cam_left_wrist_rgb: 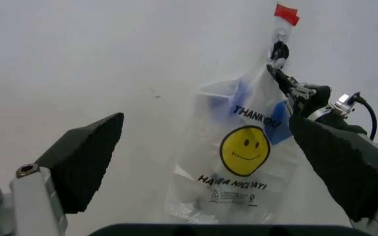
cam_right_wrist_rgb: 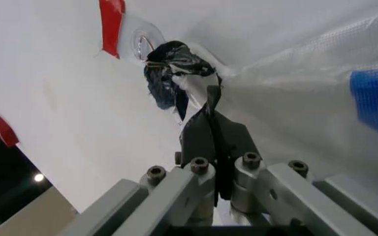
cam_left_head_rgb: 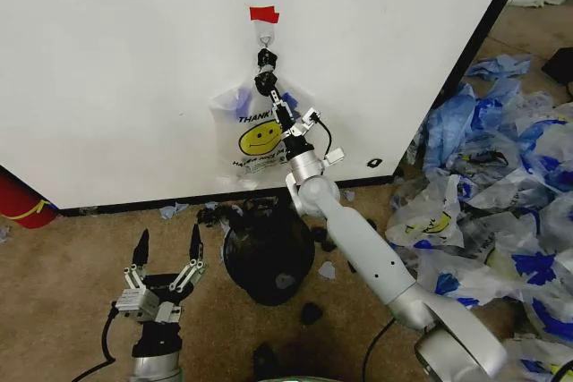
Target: Pick up the garbage bag from the wall and place it over the trash bin.
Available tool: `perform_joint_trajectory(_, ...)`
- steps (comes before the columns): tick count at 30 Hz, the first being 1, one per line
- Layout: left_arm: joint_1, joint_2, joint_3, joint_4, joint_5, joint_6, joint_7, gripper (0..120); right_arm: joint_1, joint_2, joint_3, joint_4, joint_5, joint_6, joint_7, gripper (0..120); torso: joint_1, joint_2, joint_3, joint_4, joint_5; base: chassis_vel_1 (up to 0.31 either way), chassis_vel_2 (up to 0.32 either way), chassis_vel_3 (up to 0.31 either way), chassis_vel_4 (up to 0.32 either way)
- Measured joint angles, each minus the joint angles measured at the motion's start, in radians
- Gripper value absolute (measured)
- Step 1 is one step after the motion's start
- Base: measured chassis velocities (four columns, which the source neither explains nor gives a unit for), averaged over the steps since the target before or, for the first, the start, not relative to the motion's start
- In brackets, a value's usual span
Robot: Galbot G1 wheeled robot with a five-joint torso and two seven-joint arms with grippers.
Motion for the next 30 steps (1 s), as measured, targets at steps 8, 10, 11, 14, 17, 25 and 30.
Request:
perform_joint_trajectory(8,0.003,-0.006,0.003,0.0,0.009,-0.004,0.0,99,-0.008,-0.004,-0.002,0.009,-0.003,0.001,-0.001,0,0.0,0.0,0.0,0.0001,0.0,0.0,0.0,0.0,0.0)
perform_joint_trajectory(10,0.003,-0.007,0.003,0.0,0.01,-0.004,0.0,99,-0.019,-0.011,-0.002,0.024,-0.002,0.001,-0.002,0,0.0,0.0,0.0,0.0,0.0,0.0,0.0,0.0,0.0)
perform_joint_trajectory(11,0.003,-0.007,0.003,0.0,0.01,-0.005,0.0,99,-0.025,-0.015,-0.002,0.03,-0.002,0.001,-0.002,0,0.0,0.0,0.0,0.0,0.0,0.0,0.0,0.0,0.0)
perform_joint_trajectory(14,0.003,-0.005,0.003,0.0,0.01,-0.005,0.0,99,-0.035,-0.021,-0.003,0.041,0.001,0.0,-0.002,0,0.0,0.0,0.0,-0.0001,0.0,0.0,0.0,0.0,0.0)
perform_joint_trajectory(17,0.003,-0.005,0.004,0.0,0.011,-0.004,0.0,99,-0.056,-0.029,-0.006,0.056,0.002,0.0,-0.001,0,0.0,0.0,0.0,0.0,0.0,0.0,0.0,0.0,0.0)
perform_joint_trajectory(25,0.006,-0.006,0.01,-0.004,0.017,-0.006,0.0,99,-0.112,-0.058,-0.011,0.105,-0.005,0.004,0.003,0,0.0,0.0,0.0,0.0,-0.0002,0.0,0.0,0.0,0.0)
perform_joint_trajectory(30,0.007,-0.004,0.012,-0.007,0.018,-0.008,0.0,99,-0.134,-0.084,-0.026,0.13,-0.018,0.01,0.004,0,0.0,0.0,0.0,0.0,-0.0001,0.0,0.0,0.0,0.0)
